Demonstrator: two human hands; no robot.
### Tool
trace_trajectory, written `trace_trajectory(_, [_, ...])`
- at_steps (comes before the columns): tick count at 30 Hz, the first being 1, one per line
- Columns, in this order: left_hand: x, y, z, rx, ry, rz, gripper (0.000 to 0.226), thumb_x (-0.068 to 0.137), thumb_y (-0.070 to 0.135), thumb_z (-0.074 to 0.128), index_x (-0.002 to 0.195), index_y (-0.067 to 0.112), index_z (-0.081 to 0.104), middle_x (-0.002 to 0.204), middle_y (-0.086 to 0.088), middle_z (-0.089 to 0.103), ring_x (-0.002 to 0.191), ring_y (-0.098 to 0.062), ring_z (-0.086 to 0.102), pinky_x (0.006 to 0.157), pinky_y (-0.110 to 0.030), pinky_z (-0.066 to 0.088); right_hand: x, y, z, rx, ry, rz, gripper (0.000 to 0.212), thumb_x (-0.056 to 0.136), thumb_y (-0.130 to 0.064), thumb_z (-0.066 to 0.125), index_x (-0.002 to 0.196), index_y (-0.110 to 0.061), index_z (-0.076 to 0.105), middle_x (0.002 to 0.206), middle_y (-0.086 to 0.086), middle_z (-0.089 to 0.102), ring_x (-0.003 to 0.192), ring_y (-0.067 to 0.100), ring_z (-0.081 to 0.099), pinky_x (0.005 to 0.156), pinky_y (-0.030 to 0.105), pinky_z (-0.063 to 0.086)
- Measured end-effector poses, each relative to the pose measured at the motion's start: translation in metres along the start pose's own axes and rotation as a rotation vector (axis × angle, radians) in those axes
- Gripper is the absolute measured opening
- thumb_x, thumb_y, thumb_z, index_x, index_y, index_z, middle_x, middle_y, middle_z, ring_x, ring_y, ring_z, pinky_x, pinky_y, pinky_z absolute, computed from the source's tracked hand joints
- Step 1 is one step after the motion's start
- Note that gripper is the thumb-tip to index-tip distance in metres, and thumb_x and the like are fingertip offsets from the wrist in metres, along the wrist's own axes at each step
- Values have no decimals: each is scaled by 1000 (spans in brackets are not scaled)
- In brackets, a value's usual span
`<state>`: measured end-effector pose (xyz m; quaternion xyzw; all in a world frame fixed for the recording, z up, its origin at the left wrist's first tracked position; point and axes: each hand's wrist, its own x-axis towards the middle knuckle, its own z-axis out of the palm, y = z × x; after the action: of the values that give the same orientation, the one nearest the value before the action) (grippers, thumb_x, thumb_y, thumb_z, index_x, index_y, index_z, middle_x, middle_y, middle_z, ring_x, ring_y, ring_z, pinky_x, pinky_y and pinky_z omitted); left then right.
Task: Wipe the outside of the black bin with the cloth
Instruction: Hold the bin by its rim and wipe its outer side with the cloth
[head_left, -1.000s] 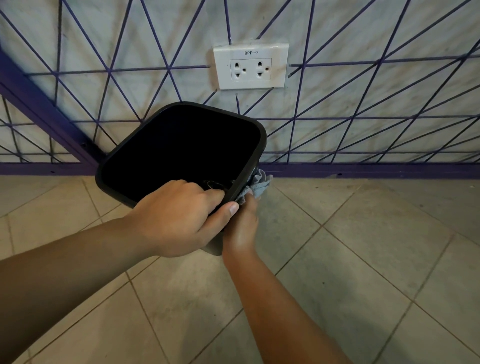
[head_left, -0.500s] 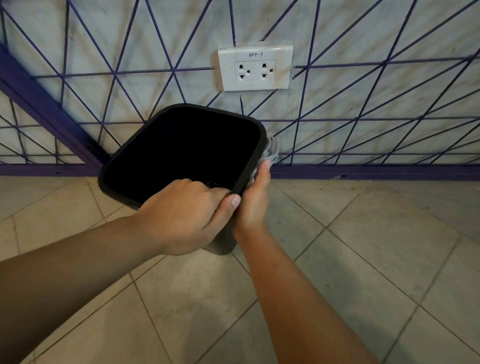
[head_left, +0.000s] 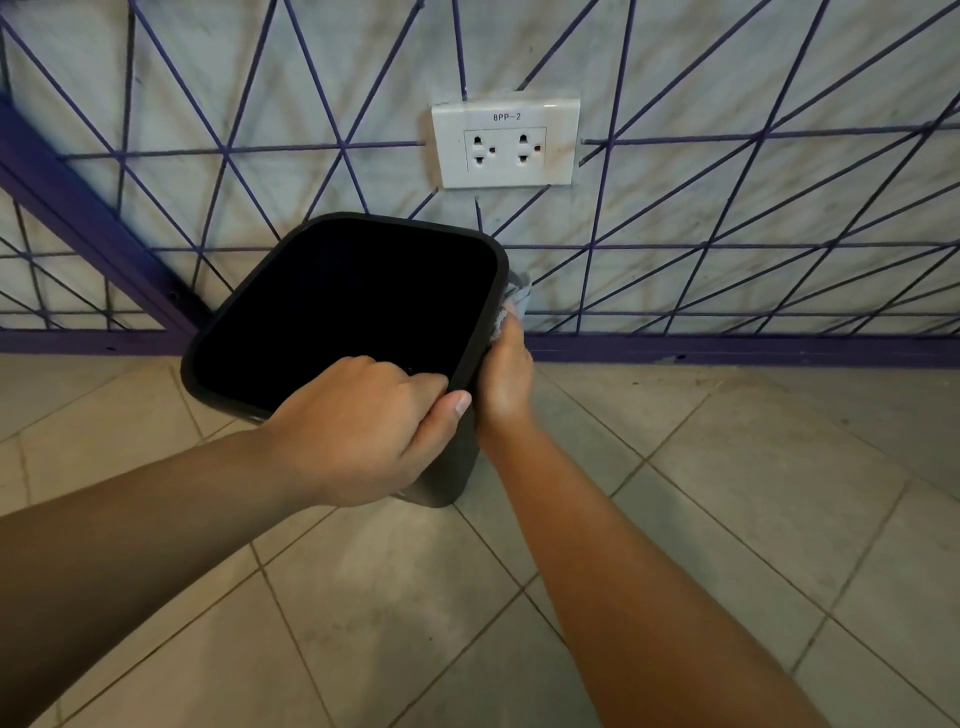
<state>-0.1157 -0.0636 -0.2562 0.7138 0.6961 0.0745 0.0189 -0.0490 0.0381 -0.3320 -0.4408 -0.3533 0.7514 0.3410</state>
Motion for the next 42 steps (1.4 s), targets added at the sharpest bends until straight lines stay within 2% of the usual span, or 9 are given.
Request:
trace_trajectory(3, [-1,-1,0,-9,-14,-1,41,94,54,11,68,35,36,52,10,43,46,-10,47,48,-22,27,-8,14,1,26,-2,-54,109,75,-82,46,163,-18,55,165,10,60,157,27,53,135,57,36])
trace_trajectory(9, [0,-2,0,-4,-11,6,47,95,54,9,70,31,41,52,8,47,45,-10,49,47,-25,33,17,-12,-4,15,20,15,53,118,-41,41,150,-7,66,116,4,74,135,29,65,122,48,48])
trace_trajectory(14, [0,-1,0,7,-1,5,43,94,54,7,68,34,35,51,9,43,44,-9,45,47,-21,25,3,-2,2,-33,-9,-21,74,106,-62,44,158,-12,60,153,16,66,147,31,59,129,55,43])
trace_trajectory(18, [0,-2,-2,-27,-39,7,41,97,51,16,64,33,32,50,8,41,42,-10,43,47,-22,24,17,1,-5,-22,9,-3,61,116,-44,37,148,0,63,130,16,71,129,30,65,103,39,53])
trace_trajectory(22, [0,-3,-3,-33,-27,16,42,95,53,12,65,32,33,50,8,42,42,-10,43,47,-23,25,11,7,-2,-59,-22,-35,55,96,-53,42,129,-14,61,130,20,66,122,27,60,111,50,48])
trace_trajectory(29, [0,-3,-4,-43,-42,22,41,94,55,11,66,33,32,49,8,43,41,-10,44,46,-22,26,38,0,-18,-211,-21,-11,39,119,-29,32,109,-13,67,98,2,68,94,13,62,82,29,48])
trace_trajectory(34, [0,-5,-6,-37,-80,9,48,92,65,12,65,31,33,50,5,45,44,-12,47,46,-26,33,28,1,-14,-202,-38,-28,58,109,-45,36,135,-3,68,130,21,70,121,29,64,106,47,51])
trace_trajectory(37, [1,-3,-9,-16,-111,4,49,90,68,16,64,29,32,51,4,45,45,-13,47,46,-25,32,28,-3,-22,-227,-41,-13,53,119,-32,31,145,0,65,130,18,70,117,24,65,94,34,51])
trace_trajectory(42, [-5,1,-12,18,-146,28,42,95,57,23,65,29,31,52,3,45,45,-14,45,45,-25,29,12,6,-22,-170,46,-62,77,95,-61,42,149,-9,64,146,20,69,143,35,61,128,57,44])
